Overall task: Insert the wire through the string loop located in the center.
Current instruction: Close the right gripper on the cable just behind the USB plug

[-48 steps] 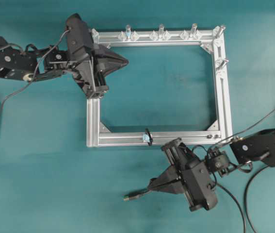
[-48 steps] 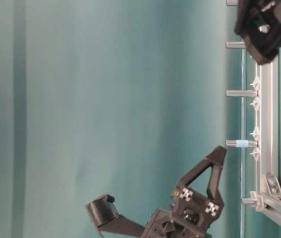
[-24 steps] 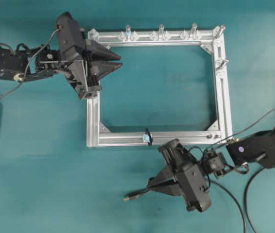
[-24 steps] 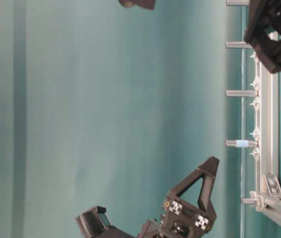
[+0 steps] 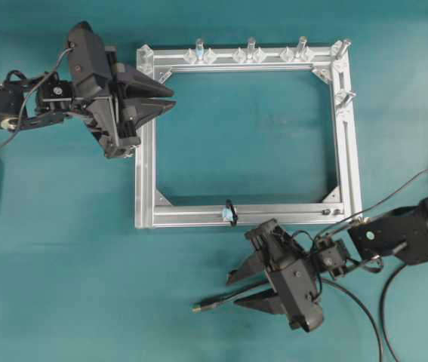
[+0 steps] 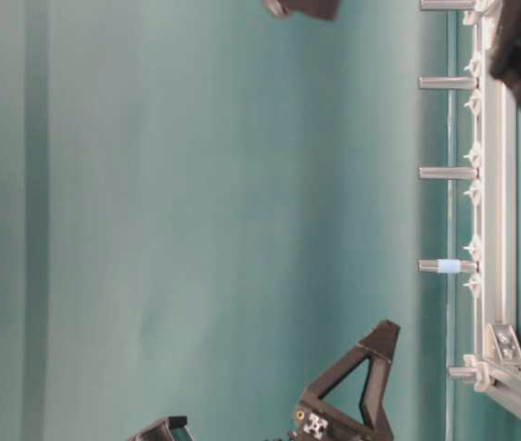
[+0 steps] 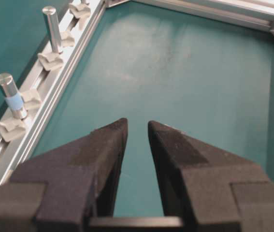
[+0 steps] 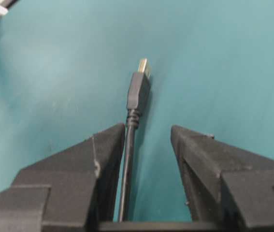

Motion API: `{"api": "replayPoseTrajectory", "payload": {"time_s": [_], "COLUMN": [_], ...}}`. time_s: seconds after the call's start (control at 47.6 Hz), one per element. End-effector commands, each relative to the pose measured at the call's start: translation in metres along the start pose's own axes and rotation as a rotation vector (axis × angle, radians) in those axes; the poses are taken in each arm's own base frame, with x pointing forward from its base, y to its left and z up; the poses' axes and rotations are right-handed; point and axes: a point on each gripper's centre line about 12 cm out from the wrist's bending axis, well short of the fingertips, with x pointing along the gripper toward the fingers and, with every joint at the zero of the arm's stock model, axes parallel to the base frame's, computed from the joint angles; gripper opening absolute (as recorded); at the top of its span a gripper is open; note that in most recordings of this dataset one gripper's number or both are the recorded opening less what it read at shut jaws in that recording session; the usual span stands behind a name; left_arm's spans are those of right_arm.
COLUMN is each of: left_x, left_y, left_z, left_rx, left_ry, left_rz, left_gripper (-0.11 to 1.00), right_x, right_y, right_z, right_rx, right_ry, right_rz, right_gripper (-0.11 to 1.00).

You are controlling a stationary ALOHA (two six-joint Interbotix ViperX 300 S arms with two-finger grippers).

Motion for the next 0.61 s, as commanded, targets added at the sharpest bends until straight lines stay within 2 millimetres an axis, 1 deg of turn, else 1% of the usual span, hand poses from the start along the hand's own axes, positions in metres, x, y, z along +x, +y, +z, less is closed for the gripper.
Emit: {"api": "replayPoseTrajectory", "payload": {"time_s": [0.0, 0.126, 0.315, 0.526, 0.589], "left_x": [-0.004, -0.004, -0.005, -0.006, -0.007], "left_y": [-0.003, -0.004, -0.003, -0.003, -0.003], "left_z": [0.009, 0.008, 0.006, 0.003, 0.002], "left_rx": [0.003, 0.004, 0.004, 0.004, 0.003], "left_ry": [-0.033, -0.032, -0.025, -0.018, -0.016], "left_rz": [-0.009, -0.012, -0.011, -0.011, -0.010], "left_gripper": [0.30, 0.30, 0.30, 0.30, 0.30], "right_x": [0.004, 0.009, 0.016, 0.017, 0.017], "right_y": [0.002, 0.002, 0.001, 0.000, 0.000], "right_z": [0.009, 0.007, -0.002, -0.011, -0.013], "right_rx": [-0.007, -0.007, -0.006, -0.006, -0.006], "right_ry": [-0.027, -0.021, 0.011, 0.064, 0.077], "right_rz": [0.006, 0.006, 0.005, 0.000, -0.001], "right_gripper": [0.47, 0.47, 0.47, 0.46, 0.44]}}
